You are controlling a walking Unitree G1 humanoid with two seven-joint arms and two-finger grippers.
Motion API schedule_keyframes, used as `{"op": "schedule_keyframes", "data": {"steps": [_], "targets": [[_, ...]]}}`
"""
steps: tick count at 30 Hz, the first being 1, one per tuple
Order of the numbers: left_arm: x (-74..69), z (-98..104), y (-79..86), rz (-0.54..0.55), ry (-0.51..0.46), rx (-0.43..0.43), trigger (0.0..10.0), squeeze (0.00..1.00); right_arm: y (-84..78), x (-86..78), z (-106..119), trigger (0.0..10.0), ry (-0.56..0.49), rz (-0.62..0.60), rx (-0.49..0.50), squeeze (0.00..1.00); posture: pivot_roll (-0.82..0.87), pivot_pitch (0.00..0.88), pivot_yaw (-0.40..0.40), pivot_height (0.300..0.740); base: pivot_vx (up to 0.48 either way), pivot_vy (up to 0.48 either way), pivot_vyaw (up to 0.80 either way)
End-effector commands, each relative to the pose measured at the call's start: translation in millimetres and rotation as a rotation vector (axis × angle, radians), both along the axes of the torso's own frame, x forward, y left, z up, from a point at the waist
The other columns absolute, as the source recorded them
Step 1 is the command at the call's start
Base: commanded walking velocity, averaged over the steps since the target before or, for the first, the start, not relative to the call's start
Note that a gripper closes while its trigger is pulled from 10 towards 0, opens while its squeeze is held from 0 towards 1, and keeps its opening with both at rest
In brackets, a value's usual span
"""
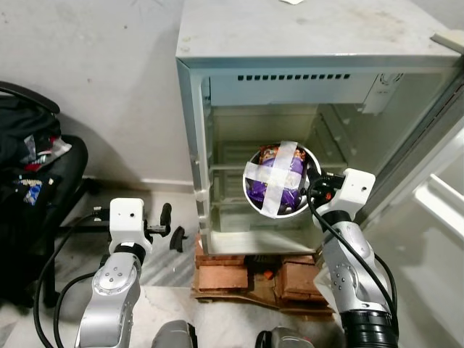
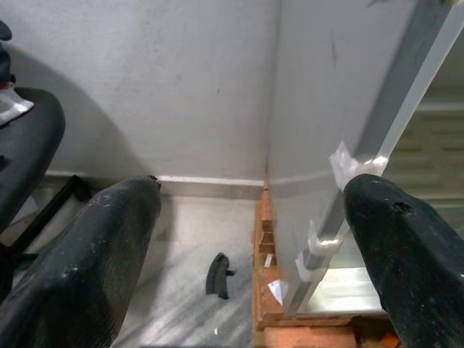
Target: Restocking fridge
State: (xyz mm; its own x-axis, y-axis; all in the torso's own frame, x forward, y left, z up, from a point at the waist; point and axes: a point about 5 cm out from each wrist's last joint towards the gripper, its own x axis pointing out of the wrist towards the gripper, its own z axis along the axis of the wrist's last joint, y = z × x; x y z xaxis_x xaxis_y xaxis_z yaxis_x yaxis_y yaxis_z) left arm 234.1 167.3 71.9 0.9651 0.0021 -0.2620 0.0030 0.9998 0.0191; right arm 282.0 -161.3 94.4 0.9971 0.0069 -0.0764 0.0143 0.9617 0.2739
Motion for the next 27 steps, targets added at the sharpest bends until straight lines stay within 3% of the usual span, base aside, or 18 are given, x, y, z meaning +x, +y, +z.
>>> {"op": "schedule_keyframes", "data": {"steps": [1, 16, 27], "targets": [[-1.1, 4.3, 0.0, -0.005, -0.013, -0.005, 10.0, 0.00, 2.5, 1.6, 4.7, 10.0, -0.021, 0.014, -0.002, 0.00, 0.07, 0.063, -0.021, 0.740, 0.262, 0.240, 0.00], [-2.3, 3.5, -0.5, -0.008, -0.007, -0.004, 10.0, 0.00, 3.7, -0.5, 1.9, 10.0, -0.011, 0.021, -0.005, 0.00, 0.06, 0.071, -0.020, 0.740, 0.220, 0.310, 0.00], [-2.8, 5.0, -2.4, -0.022, -0.010, -0.012, 10.0, 0.00, -0.4, 3.1, 4.0, 10.0, -0.018, 0.001, -0.016, 0.00, 0.07, 0.078, -0.022, 0.740, 0.000, 0.000, 0.00]]}}
